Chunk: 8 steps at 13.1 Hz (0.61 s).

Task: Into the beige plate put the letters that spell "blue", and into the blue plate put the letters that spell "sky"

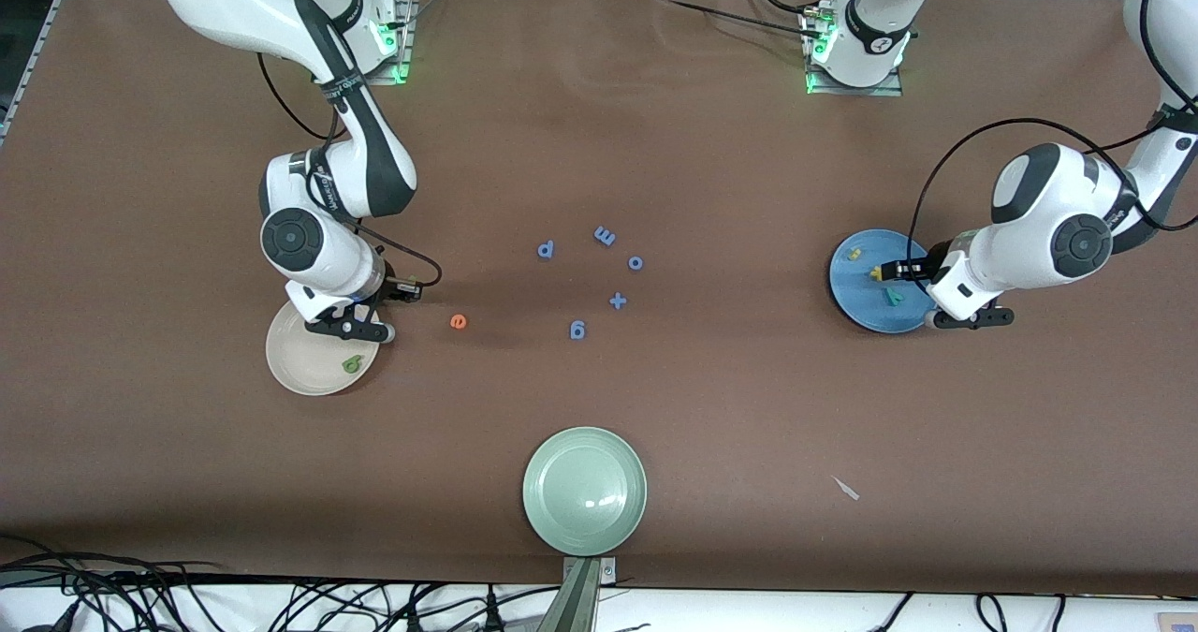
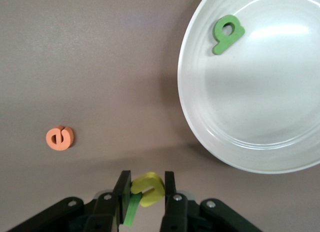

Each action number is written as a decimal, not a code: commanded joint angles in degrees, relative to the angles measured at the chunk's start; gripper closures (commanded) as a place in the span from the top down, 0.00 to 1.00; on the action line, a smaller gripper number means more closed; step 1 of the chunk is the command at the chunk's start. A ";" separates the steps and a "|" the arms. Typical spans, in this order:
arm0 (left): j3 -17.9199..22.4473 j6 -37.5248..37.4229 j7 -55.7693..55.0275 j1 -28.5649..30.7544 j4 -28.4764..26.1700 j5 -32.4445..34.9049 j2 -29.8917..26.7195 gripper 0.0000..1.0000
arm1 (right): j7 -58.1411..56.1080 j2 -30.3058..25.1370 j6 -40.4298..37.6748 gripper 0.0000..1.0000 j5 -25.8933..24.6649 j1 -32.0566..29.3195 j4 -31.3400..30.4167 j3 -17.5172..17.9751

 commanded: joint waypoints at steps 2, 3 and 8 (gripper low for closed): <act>-4.44 -1.31 -4.92 0.73 3.74 0.35 -6.38 0.87 | 0.09 4.85 6.67 0.30 0.21 0.24 1.45 0.20; -4.97 -3.67 -5.28 1.09 5.84 0.35 -7.44 0.91 | 0.01 4.77 6.59 0.39 0.21 0.24 1.54 0.20; -4.36 -19.93 -0.11 1.18 22.10 0.78 -7.28 0.99 | 0.18 2.57 1.69 0.97 0.30 0.33 1.71 0.20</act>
